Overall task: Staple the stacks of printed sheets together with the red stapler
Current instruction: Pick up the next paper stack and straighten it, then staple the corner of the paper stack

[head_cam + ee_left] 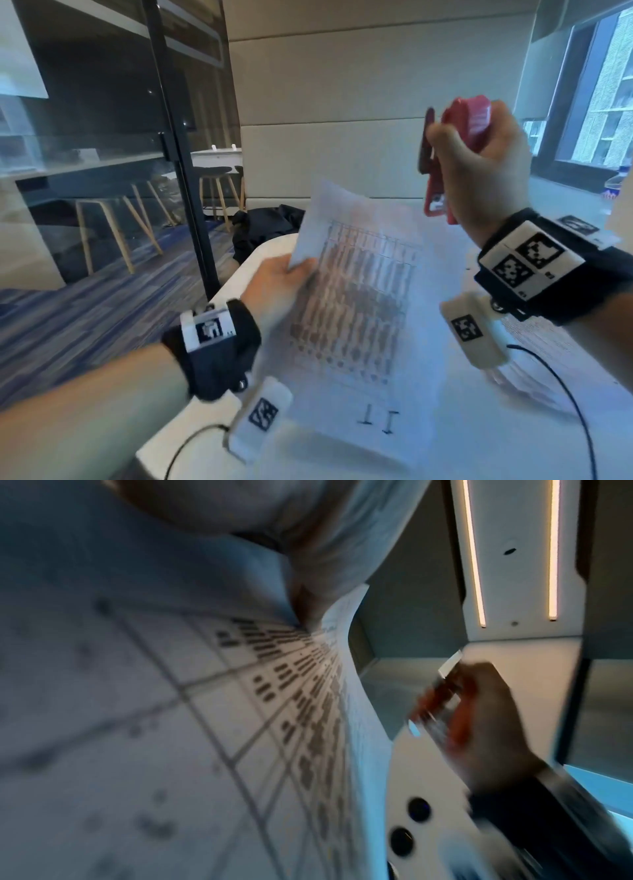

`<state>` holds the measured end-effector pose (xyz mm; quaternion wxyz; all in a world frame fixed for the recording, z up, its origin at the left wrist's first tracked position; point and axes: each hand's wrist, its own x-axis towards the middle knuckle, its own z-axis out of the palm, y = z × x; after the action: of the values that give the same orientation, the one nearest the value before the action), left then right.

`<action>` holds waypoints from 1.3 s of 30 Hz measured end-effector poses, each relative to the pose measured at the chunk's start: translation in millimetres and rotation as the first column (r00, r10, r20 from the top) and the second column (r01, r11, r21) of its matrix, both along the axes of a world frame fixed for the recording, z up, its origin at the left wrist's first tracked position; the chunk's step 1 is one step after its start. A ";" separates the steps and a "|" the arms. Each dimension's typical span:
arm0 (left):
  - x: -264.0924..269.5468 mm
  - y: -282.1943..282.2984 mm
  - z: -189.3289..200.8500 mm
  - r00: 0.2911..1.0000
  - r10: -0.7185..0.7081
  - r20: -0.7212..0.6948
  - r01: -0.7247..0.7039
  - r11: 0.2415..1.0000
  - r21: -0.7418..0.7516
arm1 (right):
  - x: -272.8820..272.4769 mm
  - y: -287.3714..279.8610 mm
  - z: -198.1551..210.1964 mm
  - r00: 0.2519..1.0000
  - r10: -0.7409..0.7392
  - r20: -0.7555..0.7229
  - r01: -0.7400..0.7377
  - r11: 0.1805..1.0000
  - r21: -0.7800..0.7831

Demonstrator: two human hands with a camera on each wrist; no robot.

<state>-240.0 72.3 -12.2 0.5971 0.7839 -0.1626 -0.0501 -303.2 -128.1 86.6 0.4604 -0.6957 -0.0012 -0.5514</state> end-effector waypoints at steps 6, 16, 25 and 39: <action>89.5 26.1 22.1 0.982 0.187 -0.022 -0.173 0.944 0.281 | -13.3 -19.3 -57.0 0.764 -0.049 -0.643 -0.070 0.985 -0.159; 167.8 21.7 -13.7 0.968 0.245 -0.051 -0.140 0.700 0.701 | -26.5 -0.5 -134.4 0.080 -0.291 -0.953 -0.616 0.737 -0.277; 201.3 17.4 -41.0 0.975 0.220 0.002 -0.121 0.525 0.842 | -25.5 -3.3 -148.6 0.097 -0.343 -0.934 -0.679 0.664 -0.314; 197.7 -37.7 -41.7 0.990 0.079 0.116 -0.140 0.497 0.856 | -14.2 -32.8 -107.0 0.125 -0.344 -0.930 -0.641 0.688 -0.341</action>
<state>-42.3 34.6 -53.9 0.1244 0.9867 -0.0843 -0.0623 -317.4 -160.9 -20.4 0.0992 -0.9838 0.0110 0.1490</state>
